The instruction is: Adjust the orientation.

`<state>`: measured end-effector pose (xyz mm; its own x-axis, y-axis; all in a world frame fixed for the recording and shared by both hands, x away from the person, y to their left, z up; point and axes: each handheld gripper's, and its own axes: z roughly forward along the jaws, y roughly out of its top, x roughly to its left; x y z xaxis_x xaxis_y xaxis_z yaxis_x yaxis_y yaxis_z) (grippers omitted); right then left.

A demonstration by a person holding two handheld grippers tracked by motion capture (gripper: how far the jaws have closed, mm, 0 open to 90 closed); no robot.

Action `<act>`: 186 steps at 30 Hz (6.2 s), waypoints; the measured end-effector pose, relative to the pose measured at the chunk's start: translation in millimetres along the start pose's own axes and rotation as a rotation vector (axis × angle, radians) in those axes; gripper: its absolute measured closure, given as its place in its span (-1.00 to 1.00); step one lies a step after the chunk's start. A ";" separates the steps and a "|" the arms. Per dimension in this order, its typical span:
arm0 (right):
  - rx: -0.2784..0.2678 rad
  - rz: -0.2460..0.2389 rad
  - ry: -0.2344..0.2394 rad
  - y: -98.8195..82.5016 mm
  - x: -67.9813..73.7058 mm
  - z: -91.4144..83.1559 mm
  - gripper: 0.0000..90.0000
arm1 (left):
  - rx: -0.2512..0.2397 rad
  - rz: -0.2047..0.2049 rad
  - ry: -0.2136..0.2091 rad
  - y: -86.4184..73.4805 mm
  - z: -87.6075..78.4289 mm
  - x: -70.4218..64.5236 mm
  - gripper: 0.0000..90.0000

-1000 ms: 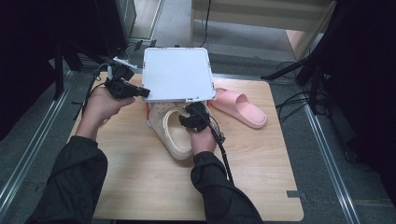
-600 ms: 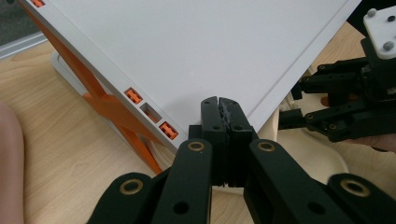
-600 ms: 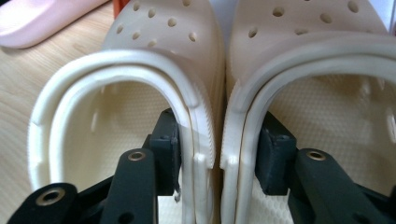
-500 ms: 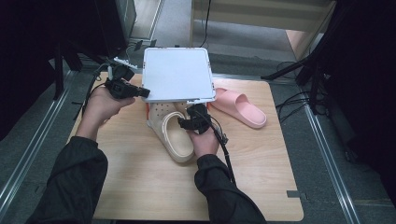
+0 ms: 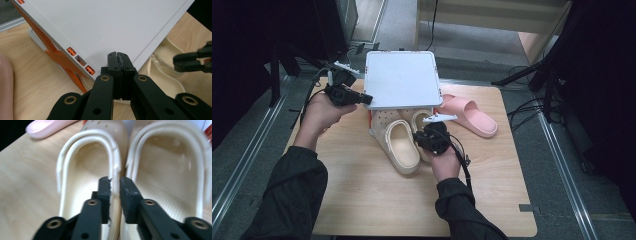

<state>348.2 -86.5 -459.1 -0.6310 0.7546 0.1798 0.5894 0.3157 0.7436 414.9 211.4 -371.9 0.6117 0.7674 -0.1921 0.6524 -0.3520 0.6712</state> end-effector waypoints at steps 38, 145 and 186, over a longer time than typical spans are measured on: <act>0.084 -0.130 0.088 -80.7 36.2 -3.0 1.00 | -0.002 -0.003 0.008 -0.4 0.2 -1.6 0.99; 0.107 -0.069 0.001 -41.7 -23.6 10.3 1.00 | -0.004 -0.032 -0.013 -1.7 -0.5 -0.4 0.99; -0.025 -0.058 0.186 -48.3 -25.3 -39.9 0.07 | -0.054 -0.059 -0.026 -28.1 -38.5 -4.6 -0.18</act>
<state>315.6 -143.8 -473.9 -0.7473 0.6156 0.2502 0.5379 0.3393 0.7717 376.5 238.4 -362.3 0.5848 0.7717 -0.2499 0.6625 -0.2767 0.6961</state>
